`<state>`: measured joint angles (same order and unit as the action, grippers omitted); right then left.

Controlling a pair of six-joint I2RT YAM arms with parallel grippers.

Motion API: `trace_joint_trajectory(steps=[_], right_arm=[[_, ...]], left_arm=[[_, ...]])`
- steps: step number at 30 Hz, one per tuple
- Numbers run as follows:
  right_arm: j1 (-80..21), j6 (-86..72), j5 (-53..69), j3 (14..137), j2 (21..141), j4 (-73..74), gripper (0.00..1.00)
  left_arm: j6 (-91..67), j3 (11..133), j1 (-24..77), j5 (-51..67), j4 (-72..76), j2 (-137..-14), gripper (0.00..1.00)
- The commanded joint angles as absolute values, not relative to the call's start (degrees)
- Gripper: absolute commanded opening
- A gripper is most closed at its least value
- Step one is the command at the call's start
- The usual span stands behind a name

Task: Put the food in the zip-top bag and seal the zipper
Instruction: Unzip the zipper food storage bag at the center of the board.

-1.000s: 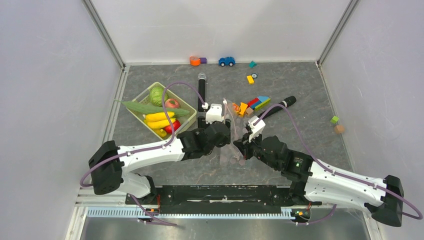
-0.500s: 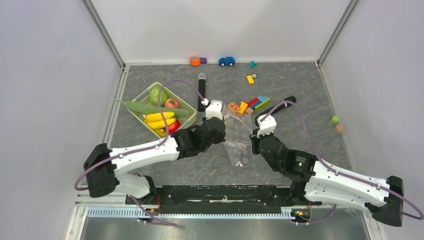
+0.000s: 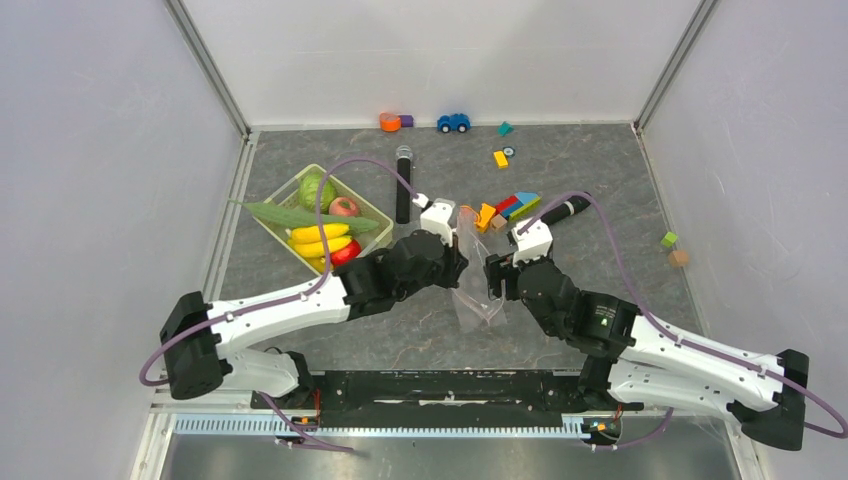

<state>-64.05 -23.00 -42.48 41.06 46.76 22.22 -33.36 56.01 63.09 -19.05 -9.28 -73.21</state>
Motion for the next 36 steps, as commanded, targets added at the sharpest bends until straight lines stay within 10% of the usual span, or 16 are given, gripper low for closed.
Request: trace_joint_trajectory(steps=[1,13,26,36], right_arm=[[-64.07,-17.3,-33.46,44.12,45.82,14.3,0.82],[-64.07,-21.4,-44.29,47.22,48.32,19.32,0.76],[-63.59,-22.64,-55.86,48.34,46.69,23.48,0.31],[-59.93,-28.66,-62.33,53.63,46.65,40.94,0.16]], left_arm=[[-30.76,59.85,64.28,-14.5,-5.46,-75.43,0.02],[-26.13,61.52,66.29,-18.6,-4.47,-70.85,0.02],[-20.99,64.41,66.74,-22.55,-6.49,-67.65,0.02],[-19.62,67.24,66.97,-51.46,-20.52,-69.88,0.05]])
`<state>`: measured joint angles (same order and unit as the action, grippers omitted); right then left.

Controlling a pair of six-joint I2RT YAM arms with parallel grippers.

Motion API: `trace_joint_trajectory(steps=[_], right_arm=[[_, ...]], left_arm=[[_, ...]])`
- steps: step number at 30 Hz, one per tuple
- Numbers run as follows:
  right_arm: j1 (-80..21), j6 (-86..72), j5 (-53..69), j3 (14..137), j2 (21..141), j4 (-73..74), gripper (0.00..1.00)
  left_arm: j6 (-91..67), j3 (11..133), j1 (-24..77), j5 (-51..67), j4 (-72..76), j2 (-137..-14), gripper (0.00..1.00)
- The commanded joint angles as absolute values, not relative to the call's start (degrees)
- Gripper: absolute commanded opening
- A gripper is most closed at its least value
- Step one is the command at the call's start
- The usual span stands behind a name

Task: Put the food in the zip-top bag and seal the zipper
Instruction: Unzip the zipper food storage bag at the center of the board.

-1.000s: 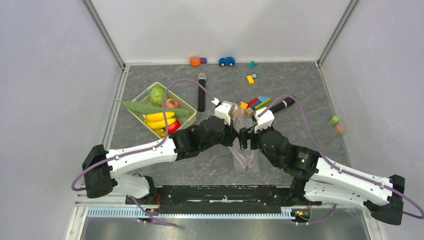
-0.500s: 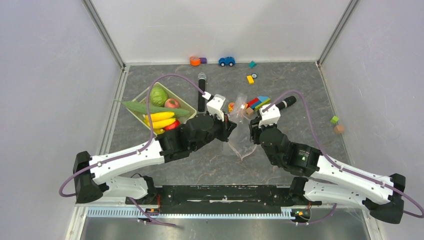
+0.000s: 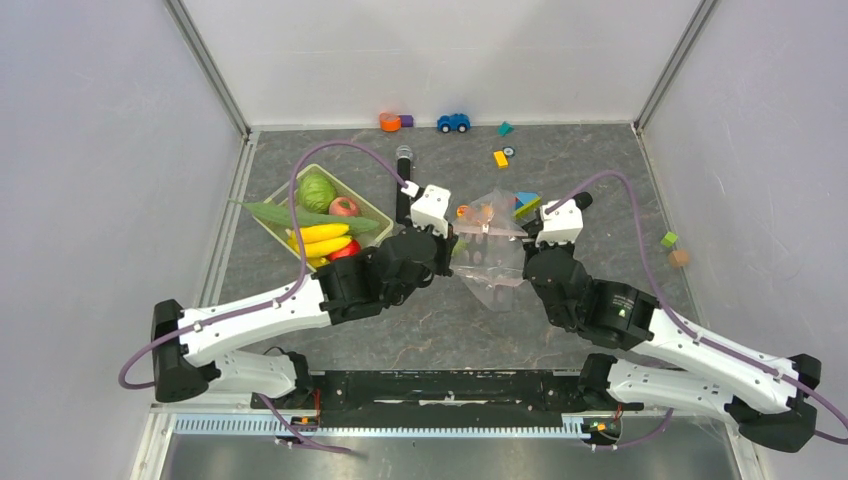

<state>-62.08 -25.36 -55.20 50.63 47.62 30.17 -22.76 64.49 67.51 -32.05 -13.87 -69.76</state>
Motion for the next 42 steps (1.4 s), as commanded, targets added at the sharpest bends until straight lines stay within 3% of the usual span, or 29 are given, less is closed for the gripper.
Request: trace_joint_trajectory(steps=[1,3,6,11,16,19,22,30,42], right_arm=[[-59.73,-29.14,-62.19,53.7,46.36,42.09,0.15],[-59.64,-29.29,-61.28,53.0,45.57,42.62,0.13],[-59.57,-28.74,-58.64,52.11,45.23,41.91,0.0],[-59.59,-24.1,-48.96,49.43,46.92,36.11,0.0],[-59.59,-24.34,-45.63,50.97,49.95,37.08,0.0],[-59.59,-26.95,-47.26,52.82,51.45,41.66,0.0],[-59.52,-28.65,-48.18,53.21,52.46,44.3,0.0],[-58.04,-31.0,-50.9,52.16,56.25,44.43,0.03],[-51.05,-26.6,-43.71,47.76,59.36,35.54,0.0]], left_arm=[[-19.76,67.32,66.99,-53.57,-21.45,-70.37,0.07],[-20.31,67.5,66.97,-55.96,-22.81,-71.28,0.1],[-21.42,67.67,66.97,-54.92,-22.88,-73.29,0.16],[-23.01,66.93,66.92,-40.56,-17.83,-79.78,0.29],[-25.27,67.41,66.88,-26.91,-10.81,-88.48,0.34],[-25.14,67.2,66.9,-22.89,-7.76,-90.21,0.55],[-24.51,66.25,66.93,-20.12,-6.22,-89.18,0.99],[-23.54,59.46,66.89,-11.31,-3.63,-79.21,1.0],[-31.12,54.43,61.75,-28.65,-18.41,-63.2,1.0]])
